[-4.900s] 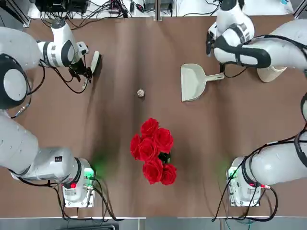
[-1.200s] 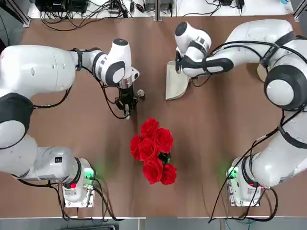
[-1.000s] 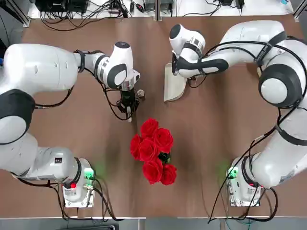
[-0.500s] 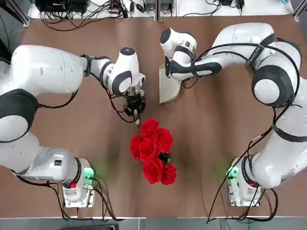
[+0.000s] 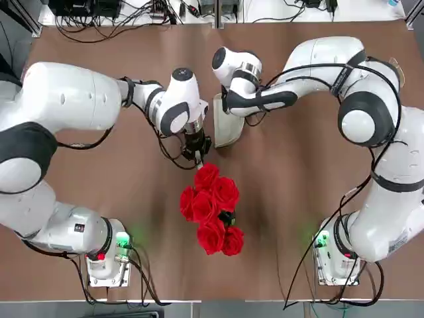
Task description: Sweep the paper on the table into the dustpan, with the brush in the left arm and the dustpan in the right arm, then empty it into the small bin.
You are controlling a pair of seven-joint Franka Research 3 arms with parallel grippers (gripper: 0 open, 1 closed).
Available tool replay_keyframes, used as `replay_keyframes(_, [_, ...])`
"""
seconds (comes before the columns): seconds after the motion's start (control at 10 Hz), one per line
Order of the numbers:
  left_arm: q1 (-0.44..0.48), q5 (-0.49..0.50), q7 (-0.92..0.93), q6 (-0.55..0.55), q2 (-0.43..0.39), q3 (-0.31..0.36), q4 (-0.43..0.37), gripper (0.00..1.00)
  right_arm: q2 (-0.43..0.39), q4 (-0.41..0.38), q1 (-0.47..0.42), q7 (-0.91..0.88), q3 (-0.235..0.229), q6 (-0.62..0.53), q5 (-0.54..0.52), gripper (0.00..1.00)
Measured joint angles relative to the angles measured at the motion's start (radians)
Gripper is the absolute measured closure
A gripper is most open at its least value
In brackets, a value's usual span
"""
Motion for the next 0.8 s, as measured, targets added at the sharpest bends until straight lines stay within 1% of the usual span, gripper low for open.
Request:
replay_keyframes(0.3, [-0.033,0.131,-0.117,0.019,0.110,0.001,0.047,0.73,0.008,0.001,0.026,0.000,0.002,0.008,-0.001,0.68])
replay_keyframes(0.4, [-0.033,0.156,-0.135,0.019,0.135,0.001,0.051,0.73,0.008,0.001,0.033,0.000,0.002,0.009,-0.001,0.68])
replay_keyframes(0.5, [-0.033,0.159,-0.139,0.019,0.148,0.002,0.056,0.73,0.008,0.002,0.035,0.000,0.002,0.010,-0.001,0.68])
replay_keyframes(0.8, [-0.034,0.159,-0.144,0.024,0.152,0.003,0.093,0.73,0.009,0.002,0.035,0.000,0.002,0.011,-0.001,0.68])
